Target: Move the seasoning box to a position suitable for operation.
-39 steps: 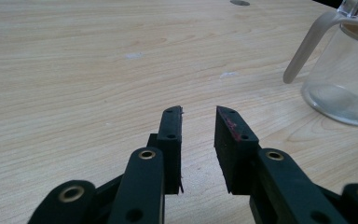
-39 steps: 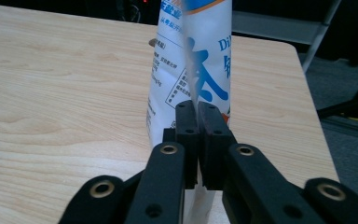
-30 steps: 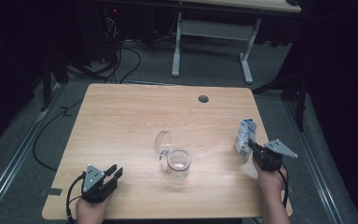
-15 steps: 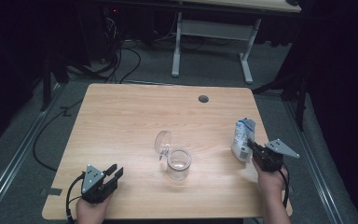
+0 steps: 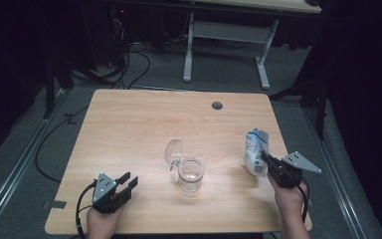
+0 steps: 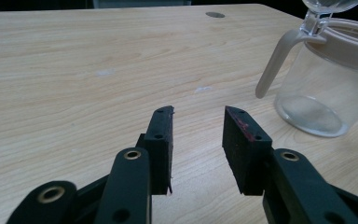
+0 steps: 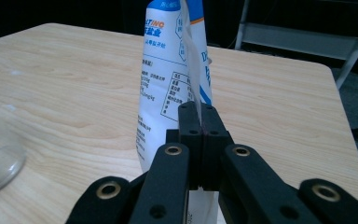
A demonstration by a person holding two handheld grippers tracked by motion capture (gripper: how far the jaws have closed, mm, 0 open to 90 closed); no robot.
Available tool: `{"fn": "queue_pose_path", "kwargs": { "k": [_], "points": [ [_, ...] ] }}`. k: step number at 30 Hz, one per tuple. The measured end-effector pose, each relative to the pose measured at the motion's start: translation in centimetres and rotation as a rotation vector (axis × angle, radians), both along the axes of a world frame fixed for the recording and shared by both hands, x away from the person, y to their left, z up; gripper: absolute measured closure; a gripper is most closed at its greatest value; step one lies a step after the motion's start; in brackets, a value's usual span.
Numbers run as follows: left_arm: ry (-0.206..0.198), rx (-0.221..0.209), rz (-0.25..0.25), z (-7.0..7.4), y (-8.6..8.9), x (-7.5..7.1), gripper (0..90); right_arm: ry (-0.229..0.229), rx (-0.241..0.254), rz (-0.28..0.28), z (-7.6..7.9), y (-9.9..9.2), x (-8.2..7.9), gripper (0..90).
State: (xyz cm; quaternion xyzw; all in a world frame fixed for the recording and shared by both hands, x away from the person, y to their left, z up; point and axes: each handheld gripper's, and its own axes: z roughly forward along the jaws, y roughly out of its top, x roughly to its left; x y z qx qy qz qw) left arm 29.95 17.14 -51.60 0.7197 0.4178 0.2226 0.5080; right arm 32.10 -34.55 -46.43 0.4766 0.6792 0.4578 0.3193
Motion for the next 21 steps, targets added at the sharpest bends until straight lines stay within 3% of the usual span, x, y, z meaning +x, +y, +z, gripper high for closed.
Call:
{"fn": "queue_pose_path", "kwargs": {
  "k": [9, 21],
  "points": [
    [-0.015, 0.0, -0.02, 0.1, -1.3, 0.8, 64.1, -0.003, -0.002, 0.044, 0.4, 1.1, -1.4, 90.0],
    [-0.045, 0.021, -0.045, 0.2, -3.4, 1.4, 61.3, 0.033, 0.021, 0.116, 0.0, 3.7, -2.6, 90.0]
  ]
}}
